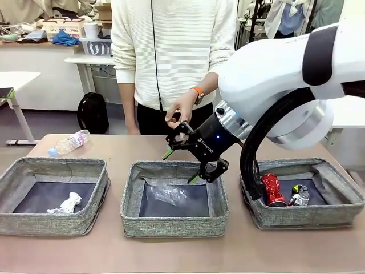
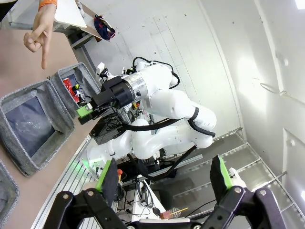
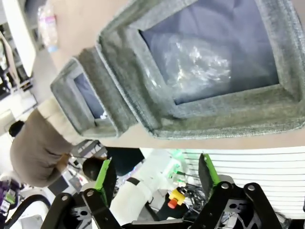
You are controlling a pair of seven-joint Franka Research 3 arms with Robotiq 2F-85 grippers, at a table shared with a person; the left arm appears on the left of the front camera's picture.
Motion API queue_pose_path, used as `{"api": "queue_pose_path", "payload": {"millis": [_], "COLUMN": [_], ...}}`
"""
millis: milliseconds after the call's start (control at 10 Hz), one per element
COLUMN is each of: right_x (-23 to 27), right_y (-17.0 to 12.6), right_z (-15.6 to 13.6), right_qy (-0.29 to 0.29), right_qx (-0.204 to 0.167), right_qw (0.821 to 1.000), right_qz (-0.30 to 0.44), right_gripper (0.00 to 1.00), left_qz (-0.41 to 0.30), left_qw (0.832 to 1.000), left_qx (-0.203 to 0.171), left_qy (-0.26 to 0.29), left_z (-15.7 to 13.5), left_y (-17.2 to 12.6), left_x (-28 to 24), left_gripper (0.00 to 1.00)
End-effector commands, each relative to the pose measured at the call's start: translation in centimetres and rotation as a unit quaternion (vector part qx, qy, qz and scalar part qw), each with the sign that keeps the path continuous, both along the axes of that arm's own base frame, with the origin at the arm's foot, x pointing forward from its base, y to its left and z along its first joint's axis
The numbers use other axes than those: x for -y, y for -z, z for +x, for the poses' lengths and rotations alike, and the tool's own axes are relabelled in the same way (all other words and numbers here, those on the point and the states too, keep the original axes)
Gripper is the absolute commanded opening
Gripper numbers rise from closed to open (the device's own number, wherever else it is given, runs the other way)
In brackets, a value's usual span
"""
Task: Sort the waste into the appropriate baskets.
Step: Place the picked waste into the Fabric basket indicated by the person.
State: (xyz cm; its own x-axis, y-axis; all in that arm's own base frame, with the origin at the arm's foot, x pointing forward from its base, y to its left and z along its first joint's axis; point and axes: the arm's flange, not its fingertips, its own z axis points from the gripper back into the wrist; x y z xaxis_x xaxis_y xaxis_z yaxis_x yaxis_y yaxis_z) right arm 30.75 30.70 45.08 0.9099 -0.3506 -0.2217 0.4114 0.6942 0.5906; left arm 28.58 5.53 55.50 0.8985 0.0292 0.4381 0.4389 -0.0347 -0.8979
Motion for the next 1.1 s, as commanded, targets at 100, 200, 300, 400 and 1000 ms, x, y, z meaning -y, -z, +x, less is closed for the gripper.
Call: {"api": "queue_pose_path", "payload": {"millis": [100,200,300,400,1000], "right_x": [0.5,0.8,1.3,1.8,20.4], "right_y": [-0.3,-0.7,-1.2,-2.0,-10.4], "right_z": [-0.5,-0.7,-1.1,-1.3,-5.3], "right_qy": [0.025,0.022,0.026,0.022,-0.078], "right_qx": [0.011,0.018,0.026,0.018,0.087], "right_qw": [1.000,0.999,0.999,0.999,0.950], "right_qz": [0.015,0.020,0.036,0.028,0.289], "right_gripper": [1.00,1.00,1.00,1.00,1.00], "left_qz": [-0.006,-0.006,-0.006,-0.006,-0.006], "left_qw": [1.000,1.000,1.000,1.000,1.000], "left_qx": [0.011,0.011,0.011,0.011,0.011], "left_qy": [0.004,0.004,0.004,0.004,0.004], "left_z": [-0.1,-0.1,-0.1,-0.1,-0.1], "left_y": [-0.2,-0.2,-0.2,-0.2,-0.2], "left_x": [0.1,0.1,0.1,0.1,0.1], "left_gripper": [1.00,1.00,1.00,1.00,1.00]}}
